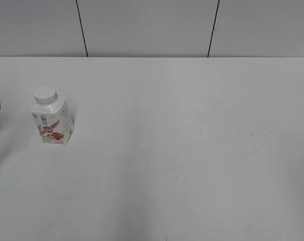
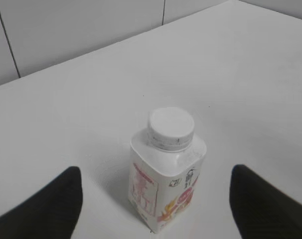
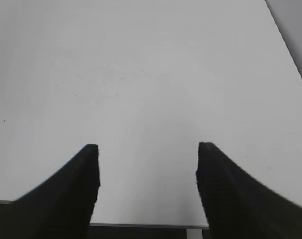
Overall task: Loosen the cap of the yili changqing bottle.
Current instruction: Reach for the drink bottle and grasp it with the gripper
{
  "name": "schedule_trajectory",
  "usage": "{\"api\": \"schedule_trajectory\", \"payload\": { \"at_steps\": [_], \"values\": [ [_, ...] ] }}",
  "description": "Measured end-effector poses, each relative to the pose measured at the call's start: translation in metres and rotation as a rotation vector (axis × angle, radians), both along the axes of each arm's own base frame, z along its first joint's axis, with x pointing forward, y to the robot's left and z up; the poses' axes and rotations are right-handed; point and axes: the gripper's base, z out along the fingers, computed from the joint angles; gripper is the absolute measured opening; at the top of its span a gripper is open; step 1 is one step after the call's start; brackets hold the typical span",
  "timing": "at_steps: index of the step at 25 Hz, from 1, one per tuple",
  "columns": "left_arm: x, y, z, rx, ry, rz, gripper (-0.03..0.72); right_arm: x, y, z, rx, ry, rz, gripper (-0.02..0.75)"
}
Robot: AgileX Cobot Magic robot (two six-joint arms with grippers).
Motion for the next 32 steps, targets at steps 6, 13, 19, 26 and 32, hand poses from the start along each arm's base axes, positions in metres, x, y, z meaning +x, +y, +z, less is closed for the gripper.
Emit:
{"api": "schedule_trajectory", "payload": {
  "at_steps": [6,13,19,26,32],
  "values": [
    [0.007,0.005,-0.018,-0.002,0.038,-0.039,0.553,0.000,0.000,0.000,0.000,-0.001,0.000,0.491],
    [0.008,0.005,-0.020,0.050,-0.036,-0.076,0.552,0.000,0.000,0.000,0.000,-0.001,0.000,0.491],
    [0.012,0.005,-0.027,0.038,-0.040,-0.080,0.552,0.000,0.000,0.000,0.000,-0.001,0.000,0.491],
    [0.016,0.002,-0.050,0.012,-0.013,-0.104,0.552,0.000,0.000,0.000,0.000,-0.001,0.000,0.491],
    [0.024,0.006,-0.059,0.021,-0.020,-0.119,0.552,0.000,0.000,0.000,0.000,-0.001,0.000,0.491]
  ]
}}
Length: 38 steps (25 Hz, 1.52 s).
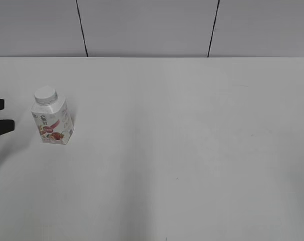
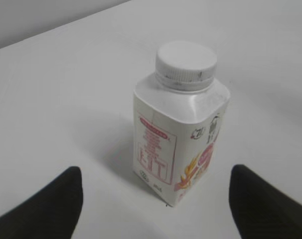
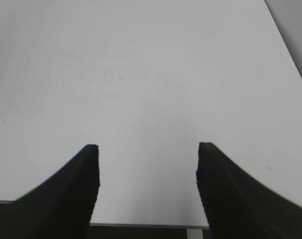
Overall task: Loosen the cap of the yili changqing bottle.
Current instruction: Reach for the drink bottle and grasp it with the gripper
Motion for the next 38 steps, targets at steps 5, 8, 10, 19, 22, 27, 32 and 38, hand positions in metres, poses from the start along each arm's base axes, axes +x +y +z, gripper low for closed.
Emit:
{"api": "schedule_trajectory", "payload": {
  "at_steps": [5,8,10,19,22,27,32,38],
  "values": [
    [0.000,0.000,-0.004,0.022,-0.034,-0.024,0.552,0.000,0.000,0.000,0.000,0.000,0.000,0.491],
    [0.001,0.000,-0.014,0.015,-0.029,-0.036,0.552,0.000,0.000,0.000,0.000,0.000,0.000,0.491],
    [0.005,0.000,-0.023,0.005,-0.011,-0.046,0.574,0.000,0.000,0.000,0.000,0.000,0.000,0.491],
    [0.034,-0.018,-0.039,0.008,-0.004,-0.148,0.669,0.000,0.000,0.000,0.000,0.000,0.000,0.491],
    [0.046,-0.023,-0.041,0.008,0.000,-0.173,0.671,0.000,0.000,0.000,0.000,0.000,0.000,0.491],
    [0.064,-0.036,-0.048,0.010,0.009,-0.224,0.671,0.000,0.000,0.000,0.000,0.000,0.000,0.491],
    [0.073,-0.053,-0.051,0.012,0.008,-0.279,0.671,0.000,0.000,0.000,0.000,0.000,0.000,0.491],
    [0.075,-0.072,-0.061,0.004,0.032,-0.333,0.659,0.000,0.000,0.000,0.000,0.000,0.000,0.491]
  ]
}}
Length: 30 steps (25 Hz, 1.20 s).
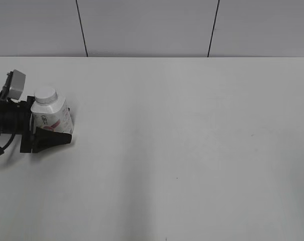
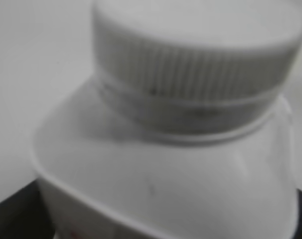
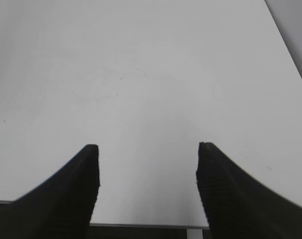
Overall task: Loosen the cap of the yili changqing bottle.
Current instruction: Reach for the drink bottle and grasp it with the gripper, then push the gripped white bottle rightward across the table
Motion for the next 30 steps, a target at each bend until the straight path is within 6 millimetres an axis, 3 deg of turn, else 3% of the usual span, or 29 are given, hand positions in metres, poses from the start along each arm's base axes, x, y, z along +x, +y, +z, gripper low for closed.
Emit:
{"api": "schedule_trajectory", "payload": {
  "at_steps": [14,22,30],
  "values": [
    [0.004,-0.011,0.002,-0.005,0.004,-0.014,0.469,0.000,0.000,0.000,0.000,0.000,0.000,0.491],
    [0.006,-0.015,0.002,-0.022,0.051,0.020,0.463,0.000,0.000,0.000,0.000,0.000,0.000,0.491],
    [0.010,-0.040,0.012,-0.026,0.067,0.013,0.461,0.000,0.000,0.000,0.000,0.000,0.000,0.491]
  ]
}}
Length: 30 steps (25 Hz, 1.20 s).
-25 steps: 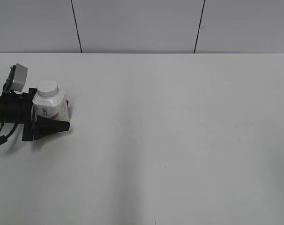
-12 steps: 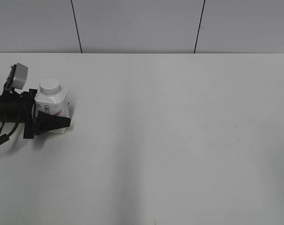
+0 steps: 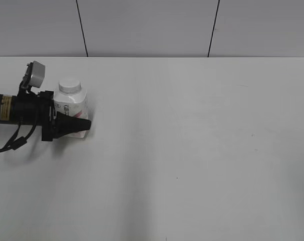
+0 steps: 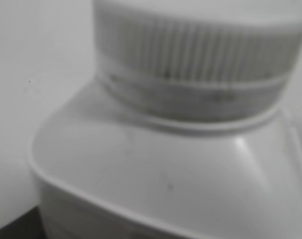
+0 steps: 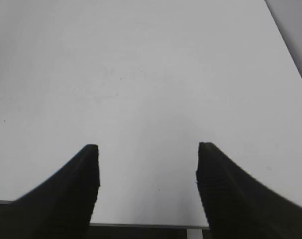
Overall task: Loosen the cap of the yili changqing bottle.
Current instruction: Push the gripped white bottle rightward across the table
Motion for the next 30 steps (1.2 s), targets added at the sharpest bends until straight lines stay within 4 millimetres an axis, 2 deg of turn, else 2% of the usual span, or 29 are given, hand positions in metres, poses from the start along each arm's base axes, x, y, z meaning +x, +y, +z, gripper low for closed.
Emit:
{"api": "schedule_trajectory", "payload": {
  "at_steps": [4,11,14,23,30],
  "values": [
    [0.004,-0.023,0.012,-0.042,-0.017,0.010,0.460,0.000,0.000,0.000,0.000,0.000,0.000,0.491],
    [0.008,-0.069,0.020,-0.143,-0.015,0.062,0.460,0.000,0.000,0.000,0.000,0.000,0.000,0.491],
    [0.008,-0.083,0.023,-0.175,-0.012,0.079,0.460,0.000,0.000,0.000,0.000,0.000,0.000,0.491],
    [0.006,-0.091,0.024,-0.184,-0.009,0.075,0.460,0.000,0.000,0.000,0.000,0.000,0.000,0.491],
    [0.005,-0.103,0.025,-0.182,-0.096,0.046,0.460,0.000,0.000,0.000,0.000,0.000,0.000,0.491]
  ]
}}
